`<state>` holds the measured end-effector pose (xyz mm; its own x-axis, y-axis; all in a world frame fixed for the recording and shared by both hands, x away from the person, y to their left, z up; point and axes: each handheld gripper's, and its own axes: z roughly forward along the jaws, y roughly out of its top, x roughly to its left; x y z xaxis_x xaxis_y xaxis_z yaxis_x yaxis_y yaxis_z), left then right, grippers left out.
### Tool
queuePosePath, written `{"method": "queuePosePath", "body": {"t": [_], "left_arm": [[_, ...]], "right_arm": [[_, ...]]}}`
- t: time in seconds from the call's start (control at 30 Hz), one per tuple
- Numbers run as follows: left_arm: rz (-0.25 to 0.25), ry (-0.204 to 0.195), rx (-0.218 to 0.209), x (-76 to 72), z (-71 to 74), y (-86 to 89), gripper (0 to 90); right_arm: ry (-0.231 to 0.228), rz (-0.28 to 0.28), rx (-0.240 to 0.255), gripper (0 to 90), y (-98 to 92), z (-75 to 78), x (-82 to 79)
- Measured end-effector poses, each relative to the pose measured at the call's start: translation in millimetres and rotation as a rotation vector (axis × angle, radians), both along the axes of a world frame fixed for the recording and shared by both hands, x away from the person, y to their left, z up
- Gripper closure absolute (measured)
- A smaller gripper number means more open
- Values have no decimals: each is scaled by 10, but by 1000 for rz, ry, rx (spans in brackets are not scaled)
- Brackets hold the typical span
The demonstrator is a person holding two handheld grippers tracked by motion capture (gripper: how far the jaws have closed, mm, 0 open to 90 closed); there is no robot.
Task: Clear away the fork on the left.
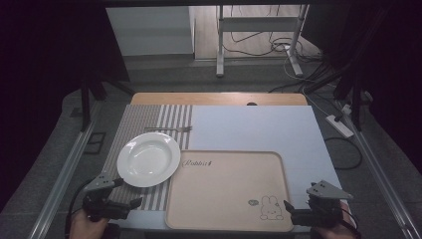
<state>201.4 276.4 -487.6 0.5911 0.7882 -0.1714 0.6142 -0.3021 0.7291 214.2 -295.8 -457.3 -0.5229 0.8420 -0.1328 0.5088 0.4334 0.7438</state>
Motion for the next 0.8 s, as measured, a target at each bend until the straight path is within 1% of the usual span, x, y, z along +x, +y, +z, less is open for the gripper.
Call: {"method": "queuePosePath", "body": {"t": [0.13,0.23,0.4,0.63,0.67,0.7,0.77,0.8], "left_arm": [[-4,-6,28,53,-23,-23,0],[-15,-6,36,94,-40,-40,0],[-17,-10,31,132,-42,-40,0],[-30,-20,40,228,-49,-52,0],[-29,-22,38,243,-52,-52,0],[-32,-13,10,275,-51,-48,0],[-36,-19,-21,301,-44,-40,0],[-38,-20,-28,315,-40,-40,0]], "right_arm": [[-1,-2,-1,0,1,-2,3],[-1,-1,-2,0,4,-3,2],[-1,0,-6,0,7,-4,2],[-1,2,-7,0,11,-4,1],[-1,2,-7,0,11,-4,1],[-3,3,-8,0,12,-4,0],[-1,4,-8,0,11,-5,1],[-1,3,-8,0,11,-5,1]]}}
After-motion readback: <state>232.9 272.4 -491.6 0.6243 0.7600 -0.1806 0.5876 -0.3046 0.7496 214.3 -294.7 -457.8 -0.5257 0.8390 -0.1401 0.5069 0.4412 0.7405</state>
